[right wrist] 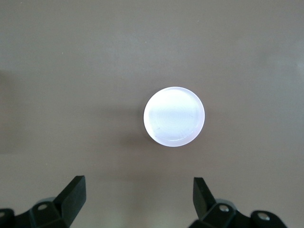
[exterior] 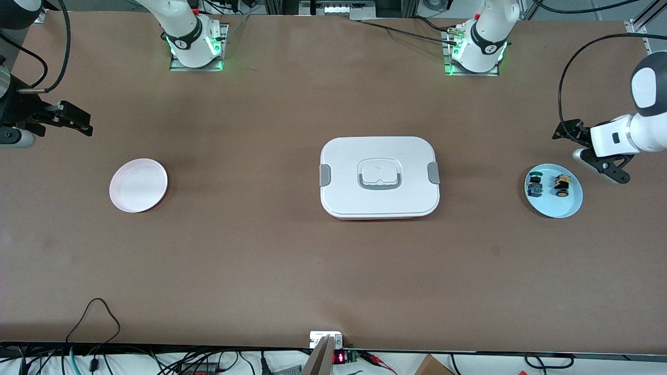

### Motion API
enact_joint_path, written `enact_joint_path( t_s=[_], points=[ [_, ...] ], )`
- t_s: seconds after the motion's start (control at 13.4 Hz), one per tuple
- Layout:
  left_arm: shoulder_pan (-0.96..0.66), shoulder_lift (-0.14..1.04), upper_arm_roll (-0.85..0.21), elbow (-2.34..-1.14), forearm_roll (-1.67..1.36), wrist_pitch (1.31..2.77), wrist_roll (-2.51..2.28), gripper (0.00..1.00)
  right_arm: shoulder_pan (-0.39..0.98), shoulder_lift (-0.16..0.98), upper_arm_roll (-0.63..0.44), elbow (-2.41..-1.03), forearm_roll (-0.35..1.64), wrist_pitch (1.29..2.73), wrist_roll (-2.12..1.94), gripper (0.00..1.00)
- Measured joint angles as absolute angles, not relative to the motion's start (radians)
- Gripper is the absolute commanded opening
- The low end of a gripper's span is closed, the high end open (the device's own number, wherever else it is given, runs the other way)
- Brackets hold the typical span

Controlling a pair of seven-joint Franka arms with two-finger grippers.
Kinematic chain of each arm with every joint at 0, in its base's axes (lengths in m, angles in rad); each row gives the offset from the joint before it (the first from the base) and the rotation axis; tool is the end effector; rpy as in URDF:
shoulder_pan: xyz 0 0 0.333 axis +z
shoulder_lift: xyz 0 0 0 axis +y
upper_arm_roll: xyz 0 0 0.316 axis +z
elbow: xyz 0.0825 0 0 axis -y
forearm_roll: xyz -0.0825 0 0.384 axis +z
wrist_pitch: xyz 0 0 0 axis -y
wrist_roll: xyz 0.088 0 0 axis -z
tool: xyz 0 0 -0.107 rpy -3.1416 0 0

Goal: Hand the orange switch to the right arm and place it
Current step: 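Move the left gripper down over the orange switch on the blue dish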

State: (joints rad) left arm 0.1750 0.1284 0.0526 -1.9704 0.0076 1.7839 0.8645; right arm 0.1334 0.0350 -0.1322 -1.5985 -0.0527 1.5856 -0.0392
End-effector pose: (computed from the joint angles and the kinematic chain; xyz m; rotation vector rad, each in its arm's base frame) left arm 0.5320 0.1233 0.3847 2.8120 -0.9304 -0.4124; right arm 0.5646 -0.0036 0.5934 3.0836 0.0654 -0.0751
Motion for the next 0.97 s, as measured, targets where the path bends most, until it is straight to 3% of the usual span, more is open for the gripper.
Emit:
enact_joint_path(
  t_s=[0.52,0.97],
  points=[
    [0.255,0.296,0.054,-1.973,0.008,1.993,1.670,1.00,0.133,0.035,-0.133,-1.598,-0.053,1.586,-0.039,1.00],
    [0.296,0.341,0.054,-2.000,0.008,2.168,1.982,1.00,0.134,0.035,-0.132,-1.598,-0.053,1.586,-0.038,1.00]
  ],
)
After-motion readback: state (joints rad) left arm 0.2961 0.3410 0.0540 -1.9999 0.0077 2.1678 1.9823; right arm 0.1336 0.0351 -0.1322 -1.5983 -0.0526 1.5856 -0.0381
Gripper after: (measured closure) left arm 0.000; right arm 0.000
